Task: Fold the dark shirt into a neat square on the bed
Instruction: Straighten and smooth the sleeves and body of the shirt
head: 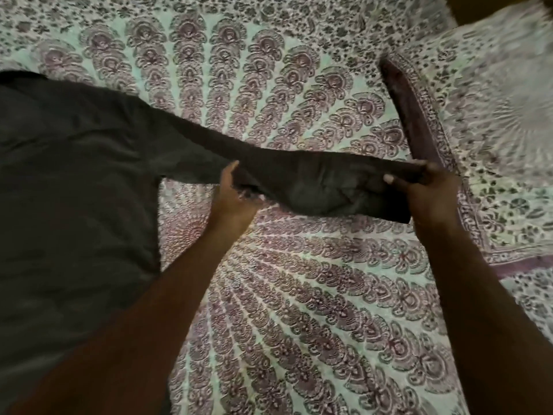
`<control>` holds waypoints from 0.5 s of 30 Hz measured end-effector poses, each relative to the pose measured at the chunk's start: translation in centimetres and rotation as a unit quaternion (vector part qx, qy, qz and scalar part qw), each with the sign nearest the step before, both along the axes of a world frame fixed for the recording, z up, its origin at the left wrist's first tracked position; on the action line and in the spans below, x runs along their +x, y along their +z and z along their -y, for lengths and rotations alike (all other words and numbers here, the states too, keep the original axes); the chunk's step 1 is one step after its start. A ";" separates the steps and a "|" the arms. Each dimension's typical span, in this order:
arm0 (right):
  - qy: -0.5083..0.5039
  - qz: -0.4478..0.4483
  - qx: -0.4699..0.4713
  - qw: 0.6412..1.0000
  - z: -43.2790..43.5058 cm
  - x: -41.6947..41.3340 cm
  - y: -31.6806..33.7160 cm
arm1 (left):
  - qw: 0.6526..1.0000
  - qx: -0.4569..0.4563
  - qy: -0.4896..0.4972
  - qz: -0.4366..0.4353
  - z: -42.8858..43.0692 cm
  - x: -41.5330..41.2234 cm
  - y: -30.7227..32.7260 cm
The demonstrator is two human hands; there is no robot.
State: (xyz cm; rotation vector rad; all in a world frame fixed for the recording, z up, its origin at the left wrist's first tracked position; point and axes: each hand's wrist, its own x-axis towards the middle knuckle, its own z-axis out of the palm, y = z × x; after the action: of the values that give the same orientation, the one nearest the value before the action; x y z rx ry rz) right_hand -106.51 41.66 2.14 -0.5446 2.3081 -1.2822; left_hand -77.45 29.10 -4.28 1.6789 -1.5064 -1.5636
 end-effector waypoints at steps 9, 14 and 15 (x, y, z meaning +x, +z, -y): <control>0.027 0.015 -0.073 0.997 4.5 -7.6 0.2 | 0.873 -0.268 -0.103 0.395 2.1 -3.7 0.4; 0.044 -0.016 -0.025 0.999 7.3 -10.4 -2.2 | 0.904 -0.201 -0.175 0.336 4.4 -6.1 -1.6; 0.052 -0.023 -0.002 0.998 7.6 -10.7 -2.9 | 0.901 -0.189 -0.187 0.342 4.5 -6.6 -2.4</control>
State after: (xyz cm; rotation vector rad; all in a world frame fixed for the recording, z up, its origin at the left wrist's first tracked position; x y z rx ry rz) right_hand -117.16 34.05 -0.75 -0.6931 2.2834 -1.2375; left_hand -84.10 24.60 -6.72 1.8615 -2.4156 -0.7324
